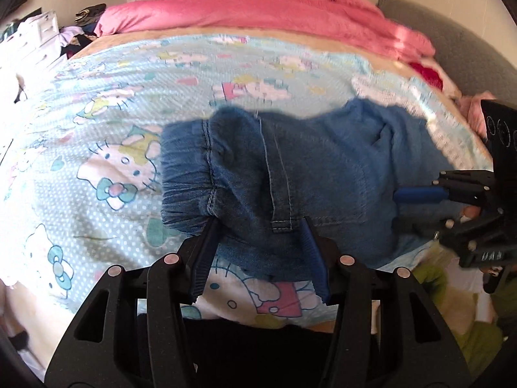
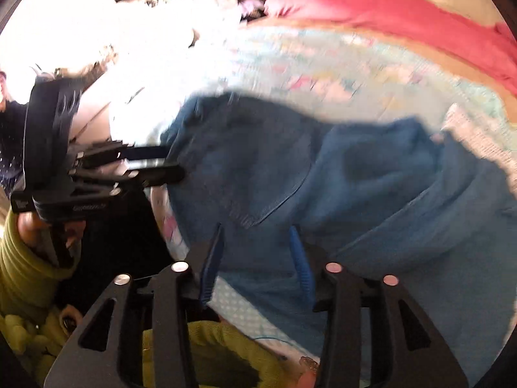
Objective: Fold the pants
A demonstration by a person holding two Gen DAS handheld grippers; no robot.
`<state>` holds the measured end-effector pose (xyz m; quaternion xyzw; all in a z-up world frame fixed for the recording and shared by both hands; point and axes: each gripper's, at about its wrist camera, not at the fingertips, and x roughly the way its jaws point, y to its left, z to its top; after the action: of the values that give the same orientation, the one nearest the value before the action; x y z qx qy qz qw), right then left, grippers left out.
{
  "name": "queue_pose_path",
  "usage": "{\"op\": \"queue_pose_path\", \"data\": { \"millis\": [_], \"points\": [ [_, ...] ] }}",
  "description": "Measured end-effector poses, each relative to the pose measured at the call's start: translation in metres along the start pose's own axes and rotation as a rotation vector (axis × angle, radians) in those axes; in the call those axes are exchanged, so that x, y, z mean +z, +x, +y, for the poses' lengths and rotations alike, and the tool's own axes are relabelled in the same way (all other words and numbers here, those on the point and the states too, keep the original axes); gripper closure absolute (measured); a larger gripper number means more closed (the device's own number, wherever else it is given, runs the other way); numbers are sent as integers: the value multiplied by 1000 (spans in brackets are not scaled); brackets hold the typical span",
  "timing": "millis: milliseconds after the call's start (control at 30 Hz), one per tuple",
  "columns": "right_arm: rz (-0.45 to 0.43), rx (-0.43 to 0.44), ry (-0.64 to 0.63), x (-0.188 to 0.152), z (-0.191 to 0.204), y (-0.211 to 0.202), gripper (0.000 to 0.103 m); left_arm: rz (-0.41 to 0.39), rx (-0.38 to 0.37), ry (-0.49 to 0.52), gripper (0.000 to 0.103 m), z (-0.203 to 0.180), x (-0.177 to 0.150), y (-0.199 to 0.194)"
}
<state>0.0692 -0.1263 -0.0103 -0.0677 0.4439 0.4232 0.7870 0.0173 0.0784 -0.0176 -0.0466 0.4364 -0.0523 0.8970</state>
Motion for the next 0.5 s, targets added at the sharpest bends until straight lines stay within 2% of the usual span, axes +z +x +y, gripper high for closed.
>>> {"op": "queue_pose_path", "data": {
  "millis": [33,100,133,200,367,500],
  "points": [
    [-20,-19,3,1,-3,-8,53,-17,0,-6,50,0,1,-7],
    [-56,-57,24,3,-14,-25,52,-49,8,2,45,-2,4,-18],
    [-65,-72,29,1,-13,-33,45,-67,5,7,44,-4,6,-25],
    [-99,-127,44,0,-24,-47,39,-90,0,13,40,-10,8,-34],
    [-150,-227,92,1,-52,-70,39,-114,-44,61,31,-34,14,-45],
    [-169,-270,134,5,-70,-77,39,-79,-102,65,29,-52,19,-32]
  ]
}}
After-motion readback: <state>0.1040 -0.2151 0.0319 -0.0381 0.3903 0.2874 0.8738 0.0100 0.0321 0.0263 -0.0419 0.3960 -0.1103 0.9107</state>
